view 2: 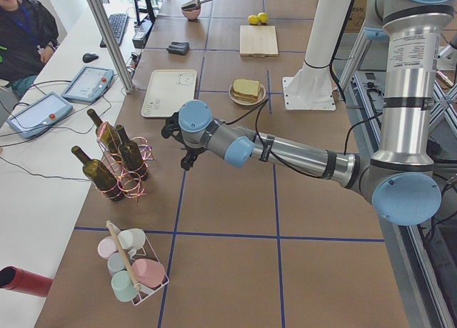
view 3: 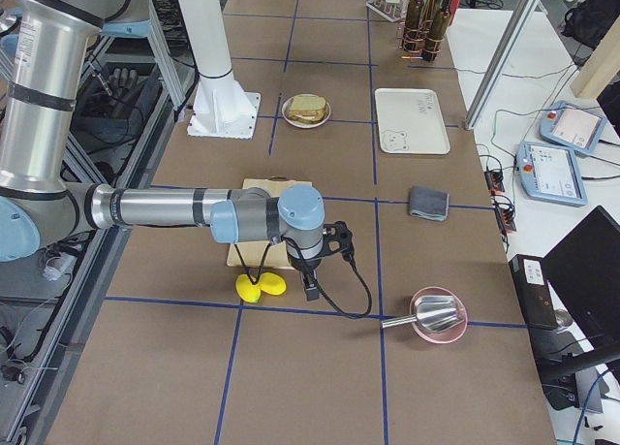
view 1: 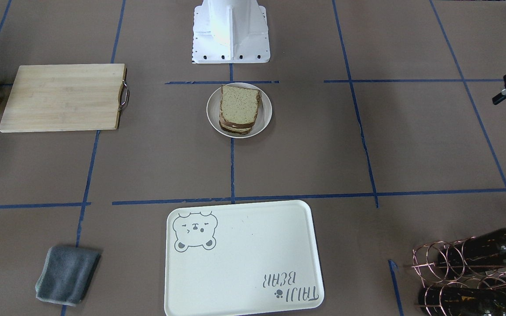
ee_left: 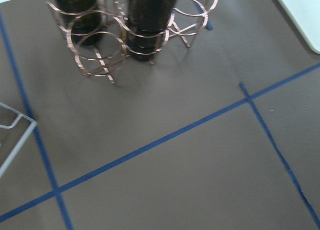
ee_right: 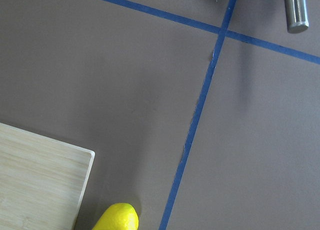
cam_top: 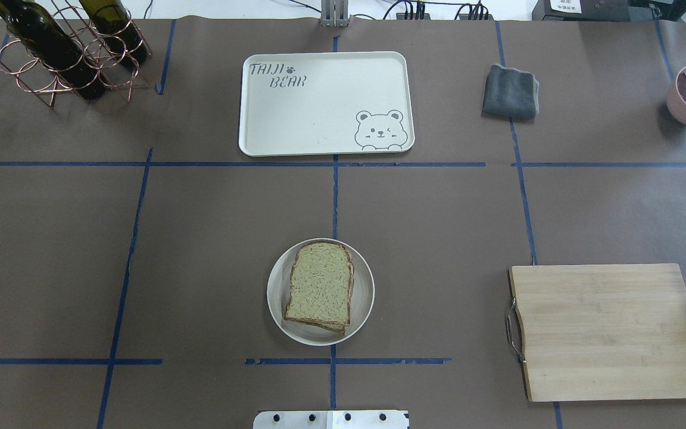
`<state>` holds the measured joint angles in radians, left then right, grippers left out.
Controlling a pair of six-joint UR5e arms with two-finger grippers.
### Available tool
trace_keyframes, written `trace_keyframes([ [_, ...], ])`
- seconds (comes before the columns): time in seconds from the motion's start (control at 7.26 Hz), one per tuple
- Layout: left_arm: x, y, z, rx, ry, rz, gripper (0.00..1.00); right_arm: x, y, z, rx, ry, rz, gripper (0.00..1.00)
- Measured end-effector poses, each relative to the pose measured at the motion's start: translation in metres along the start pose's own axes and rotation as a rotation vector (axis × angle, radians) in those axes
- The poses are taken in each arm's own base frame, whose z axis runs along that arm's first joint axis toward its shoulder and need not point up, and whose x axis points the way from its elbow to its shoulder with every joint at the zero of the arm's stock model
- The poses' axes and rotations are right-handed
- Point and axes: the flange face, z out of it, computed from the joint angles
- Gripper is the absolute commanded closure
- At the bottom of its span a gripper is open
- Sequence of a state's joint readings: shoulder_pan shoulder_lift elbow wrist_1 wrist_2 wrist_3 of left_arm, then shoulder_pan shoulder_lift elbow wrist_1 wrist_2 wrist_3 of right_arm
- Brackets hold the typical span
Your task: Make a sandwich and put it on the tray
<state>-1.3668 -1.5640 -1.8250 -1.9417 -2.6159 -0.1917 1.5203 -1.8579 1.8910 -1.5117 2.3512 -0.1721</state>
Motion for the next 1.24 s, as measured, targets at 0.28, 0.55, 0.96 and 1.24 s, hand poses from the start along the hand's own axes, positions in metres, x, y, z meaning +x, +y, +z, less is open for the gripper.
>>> trace_keyframes([
  [0.28, 0.067, -0.004, 0.05, 0.016, 0.057, -0.123, 0.0, 0.001, 0.0, -0.001, 0.002, 0.0, 0.008, 0.0],
  [0.55, 0.149, -0.001, 0.115, 0.032, 0.068, -0.255, 0.0, 0.0, 0.001, -0.003, 0.006, 0.001, 0.05, 0.0],
  [0.96, 0.279, 0.003, 0.205, 0.085, 0.084, -0.433, 0.0, -0.001, 0.001, -0.004, 0.01, 0.0, 0.094, 0.0],
  [1.24, 0.35, -0.002, 0.25, 0.086, 0.046, -0.499, 0.01, -0.001, 0.001, -0.004, 0.011, -0.001, 0.095, 0.0],
])
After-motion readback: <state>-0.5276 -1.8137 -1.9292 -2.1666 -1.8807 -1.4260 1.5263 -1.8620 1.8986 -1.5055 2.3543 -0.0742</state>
